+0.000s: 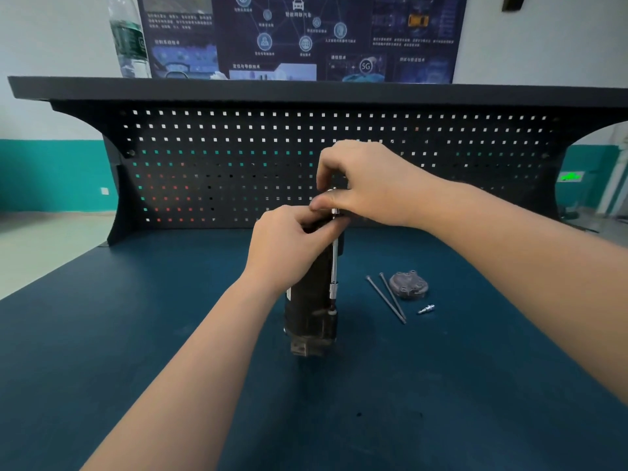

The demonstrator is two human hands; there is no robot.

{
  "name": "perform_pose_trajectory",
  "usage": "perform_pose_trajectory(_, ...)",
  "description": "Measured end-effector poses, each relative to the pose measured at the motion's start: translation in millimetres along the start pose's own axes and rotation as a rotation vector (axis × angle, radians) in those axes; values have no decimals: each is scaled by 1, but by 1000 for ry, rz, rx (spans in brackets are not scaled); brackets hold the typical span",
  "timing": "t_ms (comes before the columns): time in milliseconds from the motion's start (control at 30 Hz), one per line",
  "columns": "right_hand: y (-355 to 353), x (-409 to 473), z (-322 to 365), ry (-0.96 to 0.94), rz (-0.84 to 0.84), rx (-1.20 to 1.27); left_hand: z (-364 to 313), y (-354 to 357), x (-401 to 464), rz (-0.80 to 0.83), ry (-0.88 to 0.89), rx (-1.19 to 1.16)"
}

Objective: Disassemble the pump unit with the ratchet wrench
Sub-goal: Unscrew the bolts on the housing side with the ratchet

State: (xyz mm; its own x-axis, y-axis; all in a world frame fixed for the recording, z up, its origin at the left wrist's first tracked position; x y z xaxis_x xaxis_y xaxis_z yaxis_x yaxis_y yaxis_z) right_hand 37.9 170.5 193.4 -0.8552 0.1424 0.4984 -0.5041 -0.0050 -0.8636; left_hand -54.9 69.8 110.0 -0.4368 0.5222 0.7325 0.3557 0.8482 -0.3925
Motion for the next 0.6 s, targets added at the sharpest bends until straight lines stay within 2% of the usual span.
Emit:
perform_pose_trajectory(100,-3,3,2,34,86,37,2,2,0,-59,11,6)
perform_pose_trajectory(200,-18,3,-6,170,170,-228,2,5,1,-59,21,29)
perform_pose_trajectory(267,-37,-4,-26,344,227,-271,3,6,2,-39,37,27)
perform_pose_trajectory(333,-53,-23,-49,518,250,-8,4,6,3,-42,32,10)
perform_pose_trajectory(433,-46,-47,-69,564,132,693,6,7,4,-57,16,12)
perform_pose_trajectory(533,-5,-54,-65,480,-214,1255,7,8,7,-68,-8,37)
perform_pose_trajectory(600,15,-57,-55,449,-460,1360,8,8,8,-62,-27,37)
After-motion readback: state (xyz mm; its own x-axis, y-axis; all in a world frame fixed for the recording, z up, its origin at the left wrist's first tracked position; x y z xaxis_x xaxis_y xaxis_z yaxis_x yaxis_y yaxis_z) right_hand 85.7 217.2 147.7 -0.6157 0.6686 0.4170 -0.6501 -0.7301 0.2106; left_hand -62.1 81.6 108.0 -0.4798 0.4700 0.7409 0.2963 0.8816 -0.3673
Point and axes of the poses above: each hand's wrist, its own x-axis towards the middle knuckle, its own y-axis out of the palm, z = x × y, the point moved 1 cm from there along x, towards the middle knuckle, and after that the axes turned 5 degrees about y, right-handed, at the moved point
